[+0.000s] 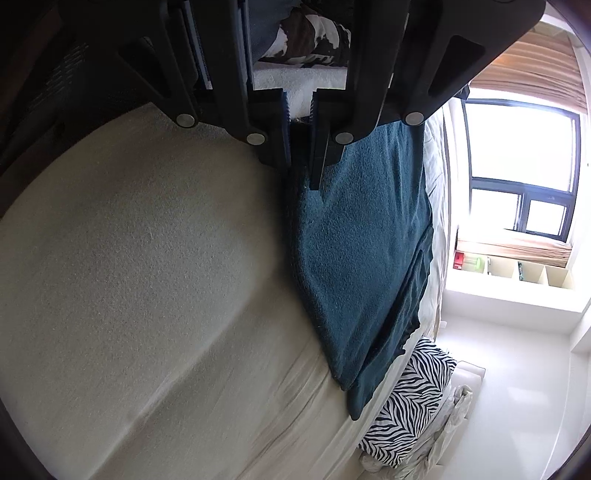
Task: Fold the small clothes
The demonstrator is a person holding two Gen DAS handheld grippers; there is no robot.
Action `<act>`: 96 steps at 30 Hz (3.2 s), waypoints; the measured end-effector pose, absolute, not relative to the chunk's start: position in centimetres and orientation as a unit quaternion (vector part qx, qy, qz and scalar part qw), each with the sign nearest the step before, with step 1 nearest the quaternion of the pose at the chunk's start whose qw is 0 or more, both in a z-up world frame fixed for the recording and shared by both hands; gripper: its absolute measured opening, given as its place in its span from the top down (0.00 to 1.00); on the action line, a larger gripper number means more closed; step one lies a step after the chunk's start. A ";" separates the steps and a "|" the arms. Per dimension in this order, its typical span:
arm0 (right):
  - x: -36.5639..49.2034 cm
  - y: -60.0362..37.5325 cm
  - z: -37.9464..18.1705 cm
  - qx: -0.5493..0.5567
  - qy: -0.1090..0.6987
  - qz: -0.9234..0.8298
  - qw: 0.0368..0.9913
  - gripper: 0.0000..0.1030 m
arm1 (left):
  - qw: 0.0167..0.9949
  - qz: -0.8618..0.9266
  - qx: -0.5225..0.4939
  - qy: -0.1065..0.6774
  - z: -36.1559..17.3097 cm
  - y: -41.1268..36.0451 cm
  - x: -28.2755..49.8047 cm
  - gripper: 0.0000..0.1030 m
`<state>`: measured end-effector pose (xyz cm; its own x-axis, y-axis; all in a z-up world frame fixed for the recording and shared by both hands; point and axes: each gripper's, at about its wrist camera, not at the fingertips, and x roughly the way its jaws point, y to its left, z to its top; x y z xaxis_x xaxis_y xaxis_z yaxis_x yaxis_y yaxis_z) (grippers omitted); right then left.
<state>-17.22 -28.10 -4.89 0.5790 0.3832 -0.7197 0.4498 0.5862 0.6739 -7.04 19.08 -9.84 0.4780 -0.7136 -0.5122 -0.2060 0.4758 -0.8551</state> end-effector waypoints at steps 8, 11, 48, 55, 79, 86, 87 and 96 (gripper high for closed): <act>-17.4 -28.2 -5.2 0.455 0.456 -0.025 0.764 0.93 | 0.703 -0.196 -0.460 0.505 -10.5 16.1 -6.2 0.42; -17.8 -28.4 -5.4 0.459 0.454 -0.027 0.763 0.93 | 0.696 -0.189 -0.470 0.509 -11.2 16.3 -6.0 0.84; -7.2 -29.2 5.5 0.476 0.304 0.042 0.824 0.93 | 0.703 -0.250 -0.550 0.375 -2.1 18.1 3.8 0.94; 0.1 -30.9 6.6 0.466 0.290 0.023 0.836 0.93 | 0.721 -0.240 -0.545 0.355 -0.7 18.0 10.7 0.94; 25.2 -36.0 -2.4 0.455 0.326 -0.078 0.825 0.91 | 0.736 -0.160 -0.527 0.393 -7.3 17.4 34.2 0.93; 26.5 -39.2 -4.6 0.477 0.315 -0.123 0.811 0.90 | 0.744 -0.152 -0.514 0.400 -8.4 17.6 35.5 0.34; 26.1 -39.0 -4.4 0.469 0.317 -0.123 0.815 0.90 | 0.749 -0.154 -0.504 0.402 -7.9 17.5 35.2 0.31; 23.5 -32.6 -1.5 0.287 0.382 -0.097 0.873 0.31 | 0.807 -0.159 -0.407 0.396 -4.7 15.4 29.0 0.29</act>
<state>23.50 -32.61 -1.53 0.6895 0.0503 -0.7226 0.3884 0.8164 0.4274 28.96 15.43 -4.65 0.6355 -0.5796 -0.5101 -0.0656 0.6177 -0.7836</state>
